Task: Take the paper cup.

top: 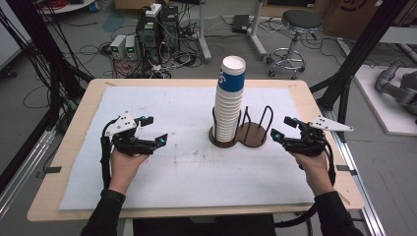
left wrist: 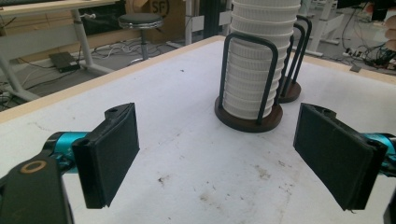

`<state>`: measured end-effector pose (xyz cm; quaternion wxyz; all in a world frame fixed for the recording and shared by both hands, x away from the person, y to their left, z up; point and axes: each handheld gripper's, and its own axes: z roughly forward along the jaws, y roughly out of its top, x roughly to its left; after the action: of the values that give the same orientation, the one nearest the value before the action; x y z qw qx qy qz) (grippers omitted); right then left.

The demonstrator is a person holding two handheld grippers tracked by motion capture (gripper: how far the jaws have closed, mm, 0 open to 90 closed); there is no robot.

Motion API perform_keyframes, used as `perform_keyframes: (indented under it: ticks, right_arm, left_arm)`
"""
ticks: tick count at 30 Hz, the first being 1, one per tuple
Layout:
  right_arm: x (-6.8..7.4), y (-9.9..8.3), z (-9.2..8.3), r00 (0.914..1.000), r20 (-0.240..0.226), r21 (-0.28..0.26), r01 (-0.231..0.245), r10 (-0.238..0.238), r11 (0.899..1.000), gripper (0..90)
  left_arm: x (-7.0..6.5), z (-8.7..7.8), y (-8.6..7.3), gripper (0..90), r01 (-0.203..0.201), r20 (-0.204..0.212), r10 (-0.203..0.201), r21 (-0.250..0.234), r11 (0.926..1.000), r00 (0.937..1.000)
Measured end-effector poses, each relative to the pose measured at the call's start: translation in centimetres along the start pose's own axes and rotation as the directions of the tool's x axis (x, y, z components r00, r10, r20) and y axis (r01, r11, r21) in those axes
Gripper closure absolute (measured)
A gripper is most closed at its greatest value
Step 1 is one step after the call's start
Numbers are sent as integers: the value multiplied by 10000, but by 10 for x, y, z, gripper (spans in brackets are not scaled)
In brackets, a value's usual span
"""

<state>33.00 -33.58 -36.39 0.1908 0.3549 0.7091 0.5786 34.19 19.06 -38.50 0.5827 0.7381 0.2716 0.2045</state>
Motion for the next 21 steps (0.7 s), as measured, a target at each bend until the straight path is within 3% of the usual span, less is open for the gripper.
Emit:
perform_keyframes:
  ticks: [9,16,17,21]
  right_arm:
    - [8,1,6,9982,-409,-114,442,-447,9990,180]
    - [11,6,9,9962,-375,-266,773,-783,9967,180]
    - [15,10,12,9937,-290,-492,1072,-1087,9930,180]
    - [20,16,20,9910,-370,-387,1271,-1285,9911,180]
  left_arm:
    - [0,-1,-1,142,153,325,-155,60,9999,9994]
    - [-2,0,-1,134,59,307,-65,198,9998,9995]
    - [-2,0,-1,132,96,294,-102,218,9997,9995]
    - [-1,-1,-2,132,174,389,-180,165,9997,9991]
